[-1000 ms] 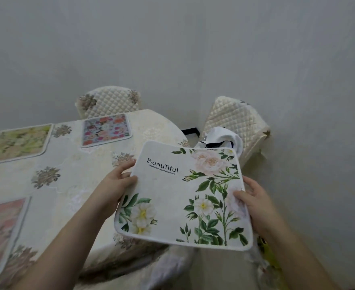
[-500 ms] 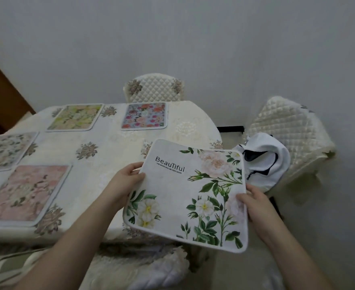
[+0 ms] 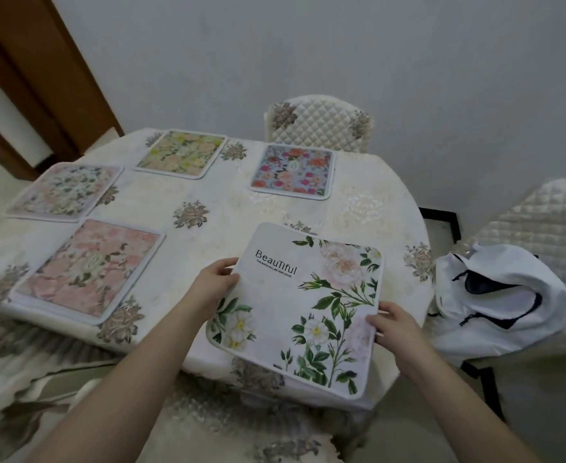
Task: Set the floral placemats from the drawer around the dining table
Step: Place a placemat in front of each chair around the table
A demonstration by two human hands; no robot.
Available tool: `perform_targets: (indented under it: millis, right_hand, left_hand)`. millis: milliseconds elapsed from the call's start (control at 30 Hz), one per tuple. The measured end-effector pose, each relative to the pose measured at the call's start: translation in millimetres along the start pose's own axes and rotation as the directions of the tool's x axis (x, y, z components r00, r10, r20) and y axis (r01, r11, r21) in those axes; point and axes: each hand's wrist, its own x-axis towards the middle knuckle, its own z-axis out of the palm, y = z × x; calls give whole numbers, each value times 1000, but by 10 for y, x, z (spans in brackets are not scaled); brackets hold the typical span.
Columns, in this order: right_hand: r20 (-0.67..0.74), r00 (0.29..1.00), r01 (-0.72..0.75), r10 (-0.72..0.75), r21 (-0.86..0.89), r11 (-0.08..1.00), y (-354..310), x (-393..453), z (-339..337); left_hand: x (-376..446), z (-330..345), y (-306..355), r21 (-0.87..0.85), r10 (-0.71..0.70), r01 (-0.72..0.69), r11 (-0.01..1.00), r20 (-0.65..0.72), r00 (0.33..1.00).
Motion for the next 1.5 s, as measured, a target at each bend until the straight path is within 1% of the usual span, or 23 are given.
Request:
perform_targets:
  millis: [100,200,300,367,567,667,800,933,1033,1100,1200,1233,1267,1333,1367,1400,1433,1500]
  right_hand:
    - [49,998,-38,39,-24,999,12,249,260]
    - [99,991,-88,94,-67,994,74,452,507]
    - [145,972,-167,184,-121,979,148,565,721]
    - [151,964,-195,217,-148,970,178,609,836]
    - [187,956,-172,227,-272,947,214,858,1072]
    - [203,948,-164,245,-346,924,264,940,1132]
    - [216,952,-86,219,-497,864,290,1017,1122]
    - [313,934,80,173,-653,753,275,1165,1034]
    - [404,901,179,157,-677,714,248,1289,960]
    - [469,869,245,158,-685,687,221,1365,910]
    - [542,826,337,158,-698,632,166,1455,840]
    - [557,818,370,143,-700,611,130,1481,824]
    - [575,811,425,108,-706,567,98,1506,812]
    - [634,774,568,1,-694,443,62,1551,811]
    - [678,732,642,-66,-655,399,69,1563,822]
    - [732,666,725,-142,-591,354,101,1569,840]
    - [790,574,810,-215,-510,289,154,1562,873]
    - [879,392,920,-270,-375,114,292,1523,972]
  left_hand:
    - [262,-211,-98,22,2,-1,1000,-32,999]
    - [473,-397,-212,82,6,1,997,-75,997]
    - [646,-563,-380,124,-18,33,992,-126,992]
    - [736,-654,-488,150,-27,50,987,-152,988]
    - [909,-817,-702,197,-16,74,978,-284,959]
    - [958,-827,-741,233,2,77,969,-323,946]
    - [974,-780,-843,260,20,82,962,-365,931]
    - [948,-668,-960,322,52,94,942,-416,908]
    - [854,-525,-1064,399,63,137,907,-449,891]
    - [721,-343,-1126,419,67,167,892,-489,870]
    - [468,69,-1223,481,123,186,857,-541,832]
    - [397,242,-1245,509,134,194,839,-537,833]
    - [330,435,-1259,548,145,203,811,-525,839]
    - [223,842,-1308,625,176,220,749,-508,843]
    - [189,1038,-1324,644,190,230,729,-513,837]
    - [164,1221,-1334,651,197,245,718,-528,826]
    - [151,1379,-1337,644,197,262,719,-550,811]
    - [141,1642,-1368,609,175,288,739,-587,791]
